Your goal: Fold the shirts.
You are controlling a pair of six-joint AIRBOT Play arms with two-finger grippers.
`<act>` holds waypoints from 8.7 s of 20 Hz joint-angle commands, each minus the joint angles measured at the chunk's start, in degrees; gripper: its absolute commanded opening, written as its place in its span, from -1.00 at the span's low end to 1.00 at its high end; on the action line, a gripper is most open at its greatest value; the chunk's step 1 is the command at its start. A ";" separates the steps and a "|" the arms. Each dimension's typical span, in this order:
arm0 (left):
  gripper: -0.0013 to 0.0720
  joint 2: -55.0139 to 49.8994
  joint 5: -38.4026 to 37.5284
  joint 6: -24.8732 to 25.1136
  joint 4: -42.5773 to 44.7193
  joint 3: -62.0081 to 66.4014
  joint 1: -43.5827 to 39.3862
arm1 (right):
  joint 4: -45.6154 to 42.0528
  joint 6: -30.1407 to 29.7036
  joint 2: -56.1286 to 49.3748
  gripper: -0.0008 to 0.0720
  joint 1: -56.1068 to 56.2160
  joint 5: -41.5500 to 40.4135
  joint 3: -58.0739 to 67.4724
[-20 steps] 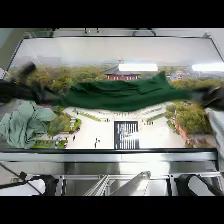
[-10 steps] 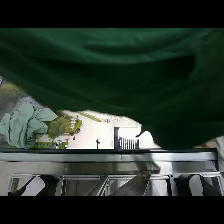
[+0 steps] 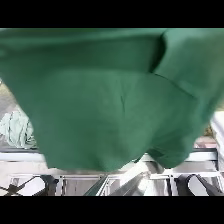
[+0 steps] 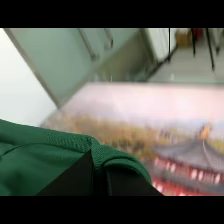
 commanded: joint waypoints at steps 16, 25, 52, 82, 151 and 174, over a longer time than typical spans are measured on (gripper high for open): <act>-0.91 -63.23 6.75 -9.88 15.23 34.97 -17.51 | 0.26 -12.04 -54.38 -0.91 9.68 -15.69 2.40; -0.94 -63.23 3.54 -13.73 23.91 30.77 -17.77 | -12.72 -8.13 -54.58 -0.91 8.31 -9.64 2.34; 0.95 -14.45 21.77 -8.87 52.70 -32.72 -9.66 | -32.26 15.56 6.47 -0.92 2.32 -8.98 -50.53; -0.91 -28.06 16.46 -6.08 47.28 -28.70 -18.40 | -39.69 36.13 16.50 0.23 2.29 -1.03 -64.30; 0.66 -56.74 5.09 -22.77 18.34 34.58 -16.63 | -14.64 -3.15 -47.89 0.88 4.52 -12.50 -3.15; -0.96 -50.14 22.43 -16.06 42.97 30.25 -48.24 | -20.68 9.11 -52.41 -0.92 13.16 -1.25 2.40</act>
